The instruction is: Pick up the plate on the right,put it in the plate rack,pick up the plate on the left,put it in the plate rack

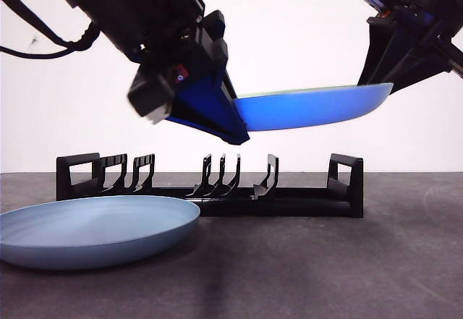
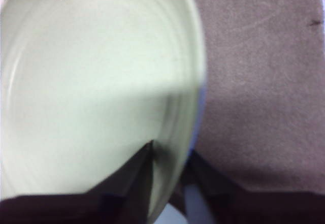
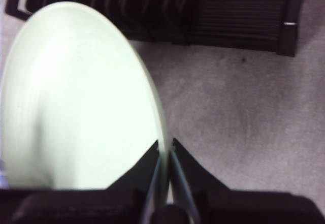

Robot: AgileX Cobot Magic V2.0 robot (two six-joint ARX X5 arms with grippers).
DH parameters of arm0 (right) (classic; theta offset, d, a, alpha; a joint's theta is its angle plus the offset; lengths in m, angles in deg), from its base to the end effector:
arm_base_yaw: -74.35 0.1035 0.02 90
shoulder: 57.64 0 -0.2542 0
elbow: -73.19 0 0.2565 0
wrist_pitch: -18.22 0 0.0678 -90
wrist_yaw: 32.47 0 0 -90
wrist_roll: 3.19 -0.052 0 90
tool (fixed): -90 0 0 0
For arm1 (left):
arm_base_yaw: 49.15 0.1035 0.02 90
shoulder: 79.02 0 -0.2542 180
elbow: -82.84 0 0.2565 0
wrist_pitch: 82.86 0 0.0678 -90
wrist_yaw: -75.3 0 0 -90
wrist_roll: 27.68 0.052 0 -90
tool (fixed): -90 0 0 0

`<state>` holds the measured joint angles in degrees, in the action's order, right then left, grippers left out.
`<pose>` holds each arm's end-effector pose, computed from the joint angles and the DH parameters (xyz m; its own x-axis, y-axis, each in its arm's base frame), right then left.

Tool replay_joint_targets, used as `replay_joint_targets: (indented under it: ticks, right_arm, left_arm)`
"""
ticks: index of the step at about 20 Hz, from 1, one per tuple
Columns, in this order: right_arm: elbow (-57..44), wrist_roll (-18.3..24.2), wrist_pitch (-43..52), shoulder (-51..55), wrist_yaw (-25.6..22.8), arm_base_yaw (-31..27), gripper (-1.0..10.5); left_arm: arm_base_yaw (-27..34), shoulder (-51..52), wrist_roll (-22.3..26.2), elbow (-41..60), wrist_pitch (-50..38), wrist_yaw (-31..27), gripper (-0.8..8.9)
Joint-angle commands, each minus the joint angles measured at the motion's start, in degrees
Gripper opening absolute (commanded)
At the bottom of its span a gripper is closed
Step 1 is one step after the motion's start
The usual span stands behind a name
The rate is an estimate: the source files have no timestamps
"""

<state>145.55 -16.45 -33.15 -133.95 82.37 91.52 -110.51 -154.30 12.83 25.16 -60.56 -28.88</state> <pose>0.2622 0.1039 0.2382 0.3693 0.5538 -0.7463 -0.3028 0.8309 0.4668 0.1505 -0.2489 0.1960 0.5715 -0.5354 -0.6219 0.7782 0.1130 0.6178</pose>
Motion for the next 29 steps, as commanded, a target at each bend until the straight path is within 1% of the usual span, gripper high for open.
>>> replay_joint_targets:
  ticks: [1, 2, 3, 5, 6, 7, 8, 9, 11, 13, 15, 16, 17, 19, 20, 24, 26, 29]
  right_arm:
    - [0.3, 0.3, 0.6, -0.1, 0.7, 0.2, 0.1]
    - [0.4, 0.2, 1.2, -0.1, 0.5, 0.1, 0.1]
    - [0.5, 0.2, 2.1, 0.0, 0.4, 0.0, 0.4]
    - [0.6, -0.4, 4.6, 0.9, 0.3, -0.5, 2.7]
    - [0.6, -0.4, 6.2, 1.7, 0.1, -0.8, 3.3]
    - [0.6, -0.4, 7.8, 2.7, 0.0, -1.0, 3.3]
    - [0.6, -0.4, 9.8, 4.0, -1.1, -1.1, 3.3]
    - [0.6, -0.5, 11.8, 5.4, -3.3, -1.1, 3.2]
    - [0.6, -0.4, 15.9, 8.5, -9.1, -1.1, 3.2]
    - [0.6, -0.4, 19.0, 11.4, -14.4, -1.1, 3.2]
    - [0.6, -0.4, 21.1, 13.7, -17.0, -1.1, 3.2]
    - [0.6, -0.4, 21.6, 14.7, -17.9, -1.1, 3.2]
    - [0.6, -0.4, 21.8, 15.3, -17.9, -1.1, 3.2]
    - [0.6, -0.4, 22.0, 15.8, -17.7, -1.1, 3.2]
    - [0.6, -0.4, 21.9, 15.8, -17.7, -1.1, 3.2]
    - [0.6, -0.5, 21.3, 15.8, -17.4, -0.9, 3.2]
    - [0.6, -0.4, 20.9, 15.8, -17.4, -0.9, 3.2]
    - [0.6, -0.5, 20.2, 15.8, -17.4, -0.9, 3.2]
  left_arm:
    - [-0.2, -0.3, -1.2, -0.1, -0.2, -0.2, -0.08]
    - [-0.2, -0.3, -1.3, -0.1, -0.2, -0.2, -0.08]
    - [-0.2, -0.3, -1.3, -0.1, -0.2, -0.1, -0.08]
    - [-0.2, -0.3, -1.7, -0.1, -0.4, 1.0, -0.08]
    - [-0.2, -0.3, -2.0, -0.1, -0.8, 0.8, -0.08]
    - [-0.2, -0.3, -2.6, -0.1, -1.3, 0.8, -0.08]
    - [-0.2, -0.3, -4.3, -0.2, -2.2, 0.8, -0.08]
    - [-0.2, 0.1, -7.1, -0.2, -3.3, 0.7, -0.08]
    - [-0.1, 1.5, -15.3, -0.2, -6.7, 0.5, -0.08]
    - [1.1, 4.0, -23.0, -0.2, -10.2, -1.6, -0.08]
    - [4.3, 7.9, -29.9, -0.2, -11.9, -2.1, -0.08]
    - [6.5, 9.9, -32.3, -0.2, -12.2, -1.3, -0.08]
    - [9.2, 11.9, -33.9, -0.2, -12.3, 1.2, -0.08]
    - [15.8, 14.0, -36.6, -0.2, -14.1, 9.0, -0.08]
    - [19.5, 14.1, -38.3, -0.2, -14.8, 13.3, -0.09]
    - [29.4, 13.1, -43.8, -0.2, -14.7, 26.0, -0.09]
    - [33.4, 12.5, -45.5, -0.2, -15.0, 29.0, -0.09]
    - [38.7, 12.3, -45.8, -0.2, -15.6, 31.3, -0.09]
